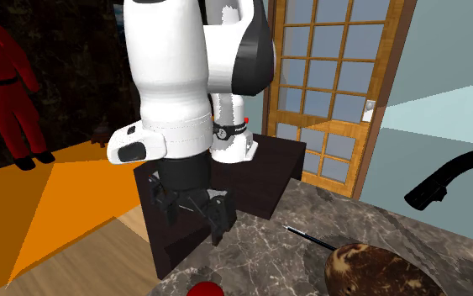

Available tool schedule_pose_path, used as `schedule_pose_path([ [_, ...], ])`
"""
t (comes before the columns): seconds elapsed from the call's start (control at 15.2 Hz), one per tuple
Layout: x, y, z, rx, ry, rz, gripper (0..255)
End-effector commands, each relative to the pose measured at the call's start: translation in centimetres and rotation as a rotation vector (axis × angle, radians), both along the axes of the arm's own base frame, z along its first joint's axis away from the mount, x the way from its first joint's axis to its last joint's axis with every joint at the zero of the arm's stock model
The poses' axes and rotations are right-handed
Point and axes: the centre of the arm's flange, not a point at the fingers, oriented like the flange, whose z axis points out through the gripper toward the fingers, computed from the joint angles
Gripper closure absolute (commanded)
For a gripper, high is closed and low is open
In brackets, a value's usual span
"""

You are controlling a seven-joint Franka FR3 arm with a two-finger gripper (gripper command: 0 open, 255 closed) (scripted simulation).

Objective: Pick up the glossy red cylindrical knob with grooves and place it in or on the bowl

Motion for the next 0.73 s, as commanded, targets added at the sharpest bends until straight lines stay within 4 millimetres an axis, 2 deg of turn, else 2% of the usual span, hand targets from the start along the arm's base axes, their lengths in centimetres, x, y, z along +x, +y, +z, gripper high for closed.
schedule_pose_path([
  [0.0,1.2,1.3,-2.4,-0.003,-0.008,0.003,0],
  [0.33,4.4,4.4,-7.2,-0.012,-0.027,0.012,0],
  [0.66,4.6,4.5,-9.6,-0.012,-0.028,0.012,0],
])
